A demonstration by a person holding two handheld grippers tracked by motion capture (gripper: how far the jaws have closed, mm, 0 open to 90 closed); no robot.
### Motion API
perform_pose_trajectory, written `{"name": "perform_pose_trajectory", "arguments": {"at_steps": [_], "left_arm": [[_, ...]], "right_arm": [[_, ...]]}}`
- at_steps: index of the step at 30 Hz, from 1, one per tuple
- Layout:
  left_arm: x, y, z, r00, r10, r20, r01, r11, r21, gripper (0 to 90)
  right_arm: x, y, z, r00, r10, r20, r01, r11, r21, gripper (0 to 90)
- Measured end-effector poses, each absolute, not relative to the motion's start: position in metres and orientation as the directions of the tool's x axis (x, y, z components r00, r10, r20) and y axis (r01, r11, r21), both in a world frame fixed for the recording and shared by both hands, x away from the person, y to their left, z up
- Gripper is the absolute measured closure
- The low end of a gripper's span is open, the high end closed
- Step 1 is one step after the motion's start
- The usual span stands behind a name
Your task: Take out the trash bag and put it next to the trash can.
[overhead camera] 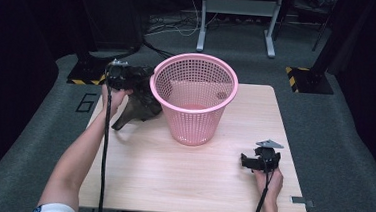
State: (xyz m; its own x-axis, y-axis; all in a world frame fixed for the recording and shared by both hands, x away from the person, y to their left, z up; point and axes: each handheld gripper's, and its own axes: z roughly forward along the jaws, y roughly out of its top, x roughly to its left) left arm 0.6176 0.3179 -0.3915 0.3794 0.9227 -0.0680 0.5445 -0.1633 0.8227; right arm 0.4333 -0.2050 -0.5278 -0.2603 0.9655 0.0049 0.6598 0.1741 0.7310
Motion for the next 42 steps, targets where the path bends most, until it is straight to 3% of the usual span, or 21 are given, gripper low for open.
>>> {"name": "perform_pose_trajectory", "arguments": {"at_steps": [10, 14, 16, 20, 24, 26, 35, 42], "left_arm": [[0.621, 0.316, -0.415, 0.353, 0.929, -0.112, 0.581, -0.123, 0.805, 64.8], [0.618, 0.321, -0.417, 0.346, 0.929, -0.134, 0.585, -0.101, 0.805, 60.5], [0.616, 0.324, -0.416, 0.349, 0.923, -0.164, 0.595, -0.083, 0.799, 51.2], [0.604, 0.328, -0.414, 0.344, 0.920, -0.186, 0.598, -0.062, 0.799, 20.1], [0.585, 0.334, -0.411, 0.361, 0.907, -0.216, 0.600, -0.048, 0.799, 10.9], [0.580, 0.336, -0.410, 0.369, 0.904, -0.214, 0.599, -0.056, 0.799, 0.9], [0.525, 0.347, -0.404, 0.462, 0.869, -0.176, 0.537, -0.116, 0.836, 0.0], [0.477, 0.345, -0.424, 0.492, 0.856, -0.162, 0.514, -0.136, 0.847, 0.0]], "right_arm": [[0.433, -0.205, -0.528, -0.264, 0.965, 0.002, 0.658, 0.178, 0.732, 7.1], [0.433, -0.205, -0.528, -0.263, 0.965, 0.003, 0.657, 0.177, 0.733, 7.2], [0.433, -0.205, -0.528, -0.263, 0.965, 0.003, 0.657, 0.177, 0.733, 7.4], [0.433, -0.205, -0.528, -0.264, 0.965, 0.004, 0.657, 0.177, 0.733, 7.6], [0.433, -0.205, -0.528, -0.263, 0.965, 0.006, 0.657, 0.175, 0.733, 7.8], [0.433, -0.205, -0.528, -0.265, 0.964, 0.003, 0.656, 0.178, 0.734, 7.9], [0.433, -0.205, -0.528, -0.265, 0.964, 0.002, 0.655, 0.178, 0.735, 8.3], [0.433, -0.204, -0.528, -0.266, 0.964, 0.002, 0.655, 0.179, 0.734, 8.4]]}}
